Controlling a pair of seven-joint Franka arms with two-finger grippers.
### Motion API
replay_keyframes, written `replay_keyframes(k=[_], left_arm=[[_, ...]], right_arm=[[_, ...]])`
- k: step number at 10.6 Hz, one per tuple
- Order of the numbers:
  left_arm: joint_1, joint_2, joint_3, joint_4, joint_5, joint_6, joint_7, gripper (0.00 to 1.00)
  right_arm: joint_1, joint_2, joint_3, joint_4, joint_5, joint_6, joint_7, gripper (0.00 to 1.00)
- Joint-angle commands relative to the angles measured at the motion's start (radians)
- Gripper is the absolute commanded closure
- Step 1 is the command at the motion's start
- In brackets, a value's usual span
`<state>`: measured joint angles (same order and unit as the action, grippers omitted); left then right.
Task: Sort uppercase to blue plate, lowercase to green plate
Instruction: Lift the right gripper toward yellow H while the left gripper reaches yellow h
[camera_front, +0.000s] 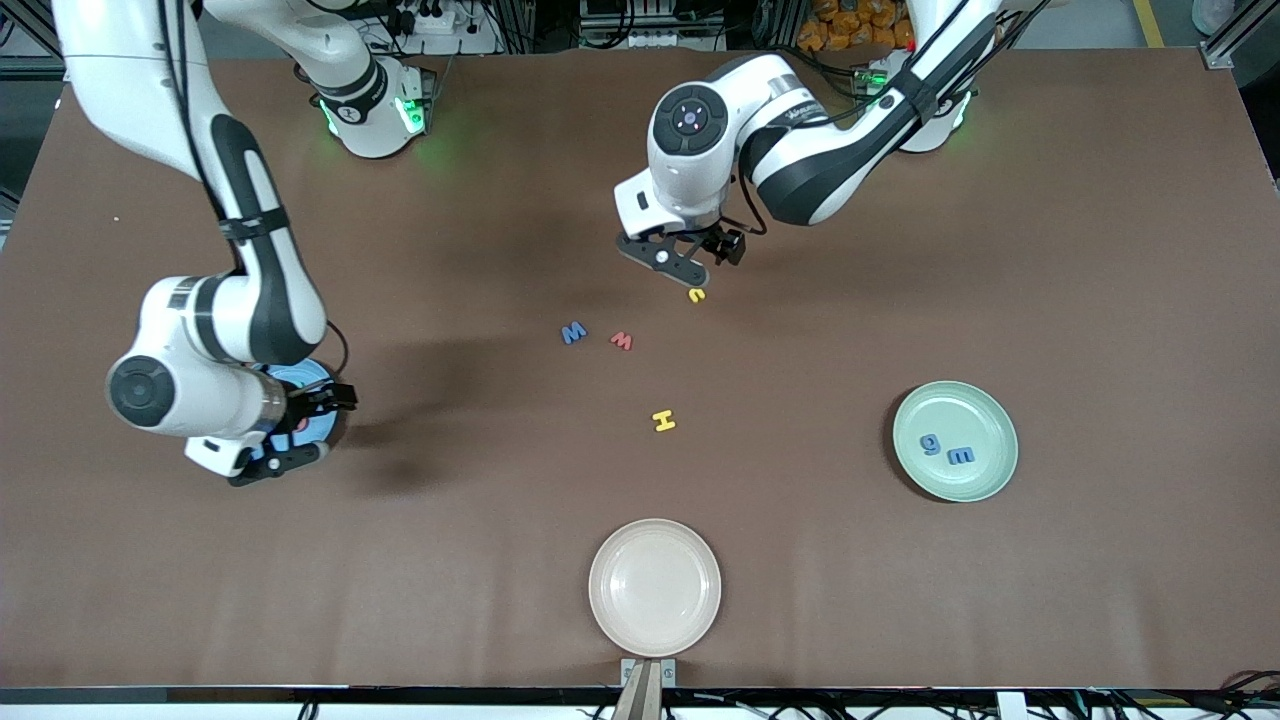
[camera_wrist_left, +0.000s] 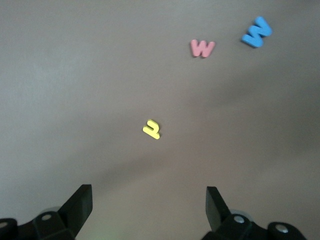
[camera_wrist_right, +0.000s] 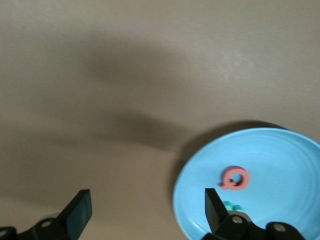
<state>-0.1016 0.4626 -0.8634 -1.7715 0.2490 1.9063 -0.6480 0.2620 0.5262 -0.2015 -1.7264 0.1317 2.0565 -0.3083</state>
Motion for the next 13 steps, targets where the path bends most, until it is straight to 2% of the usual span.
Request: replay_keyframes(k=[1,5,8,10,11,13], left_arm=[[0.008,0.017,0.000,-0.035,0.009,0.028,-0.196,0.00],[0.017,0.025,0.009,-0.202,0.016,0.245,-0.434,0.00],[0.016,0.024,0.041,-0.264,0.032,0.327,-0.603,0.00],[0.005,0.030,0.043,-0.279,0.071,0.333,-0.708,0.00],[0.005,0.039,0.043,-0.286,0.096,0.345,-0.764,0.00],[0.000,0.082,0.049,-0.286,0.183,0.376,-0.890,0.00]], right_arm=[[0.023,0.028,-0.002,0.040,0.013,-0.006,0.031,0.00],[0.095,0.078,-0.002,0.103,0.083,-0.006,0.086,0.00],[0.202,0.126,-0.002,0.181,0.083,-0.006,0.320,0.00],[0.281,0.187,-0.002,0.267,0.083,0.019,0.467,0.00],[0.298,0.214,0.011,0.301,0.085,0.046,0.507,0.00],[0.298,0.257,0.079,0.340,0.132,0.144,0.552,0.00]])
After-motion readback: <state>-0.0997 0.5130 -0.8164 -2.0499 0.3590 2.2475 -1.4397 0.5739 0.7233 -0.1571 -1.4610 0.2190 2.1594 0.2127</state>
